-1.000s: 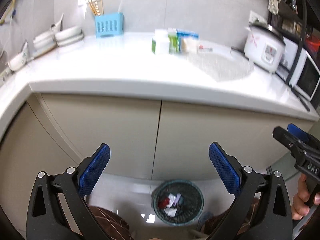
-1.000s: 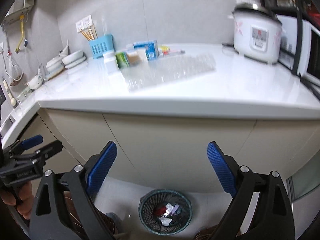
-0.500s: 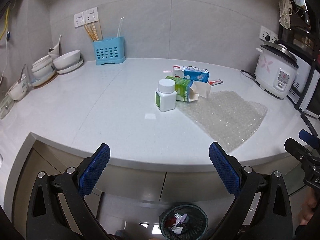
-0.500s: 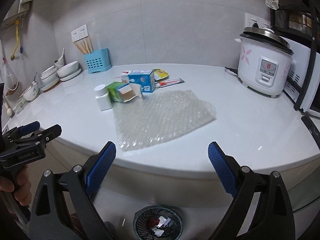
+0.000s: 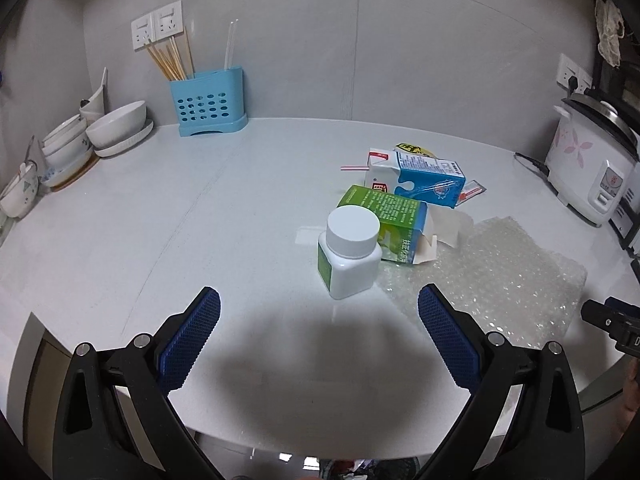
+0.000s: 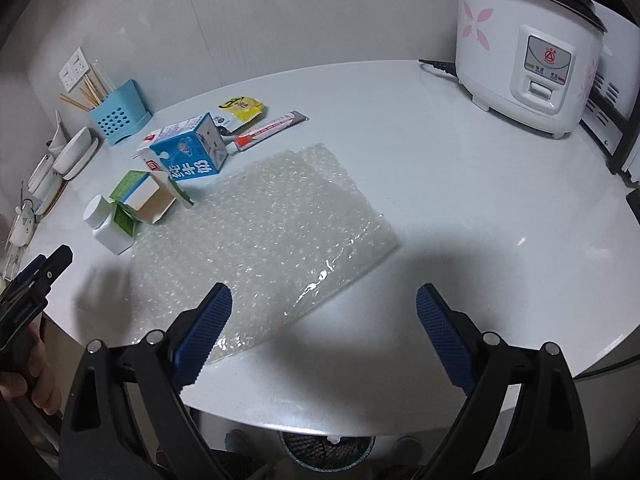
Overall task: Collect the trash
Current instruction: 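Grasp the white pill bottle with the left tool while the right tool grasps the bubble wrap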
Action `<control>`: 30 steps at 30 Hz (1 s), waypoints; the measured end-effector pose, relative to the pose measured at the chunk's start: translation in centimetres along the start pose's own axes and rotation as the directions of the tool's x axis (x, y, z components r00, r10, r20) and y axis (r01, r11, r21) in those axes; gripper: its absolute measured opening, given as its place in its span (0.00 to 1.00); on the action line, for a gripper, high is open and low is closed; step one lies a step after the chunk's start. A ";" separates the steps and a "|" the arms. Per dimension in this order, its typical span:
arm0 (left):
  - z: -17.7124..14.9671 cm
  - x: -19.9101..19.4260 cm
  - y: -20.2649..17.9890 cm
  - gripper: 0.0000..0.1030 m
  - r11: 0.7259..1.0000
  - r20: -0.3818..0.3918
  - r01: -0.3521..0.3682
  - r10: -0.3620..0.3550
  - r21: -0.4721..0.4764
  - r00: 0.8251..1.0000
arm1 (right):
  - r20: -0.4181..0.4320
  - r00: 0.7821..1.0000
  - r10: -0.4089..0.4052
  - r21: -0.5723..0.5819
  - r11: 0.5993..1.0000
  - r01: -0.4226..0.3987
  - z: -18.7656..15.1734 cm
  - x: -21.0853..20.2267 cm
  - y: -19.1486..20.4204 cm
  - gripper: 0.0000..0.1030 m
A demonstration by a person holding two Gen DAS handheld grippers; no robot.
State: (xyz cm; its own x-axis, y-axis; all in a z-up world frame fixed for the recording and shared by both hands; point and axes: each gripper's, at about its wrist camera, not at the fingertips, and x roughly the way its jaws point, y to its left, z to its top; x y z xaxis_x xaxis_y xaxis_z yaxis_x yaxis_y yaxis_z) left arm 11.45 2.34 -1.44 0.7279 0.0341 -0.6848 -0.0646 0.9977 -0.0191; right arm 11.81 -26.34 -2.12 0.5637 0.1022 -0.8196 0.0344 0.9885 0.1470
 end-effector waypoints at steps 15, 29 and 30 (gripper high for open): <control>1.7 8.2 -1.5 0.94 0.998 -0.073 -0.006 0.001 -0.064 0.997 | -0.062 0.998 0.030 0.089 0.996 -0.024 1.9 5.6 0.2 0.88; 2.0 10.5 -1.3 0.66 0.993 -0.140 -0.088 0.076 -0.081 0.987 | -0.067 0.994 -0.088 0.070 0.993 0.093 2.5 6.2 1.1 0.45; 2.0 10.5 -1.4 0.59 0.993 -0.138 -0.090 0.079 -0.072 0.987 | -0.069 0.994 -0.088 0.076 0.993 0.093 2.6 6.1 0.9 0.38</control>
State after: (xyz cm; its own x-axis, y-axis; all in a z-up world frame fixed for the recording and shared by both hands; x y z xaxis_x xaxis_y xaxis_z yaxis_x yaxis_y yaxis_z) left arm 20.56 1.44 -7.14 0.6195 0.1048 -0.7779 -0.1787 0.9839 -0.0098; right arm 17.42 -25.09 -5.61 0.5002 0.0225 -0.8656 0.1490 0.9825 0.1117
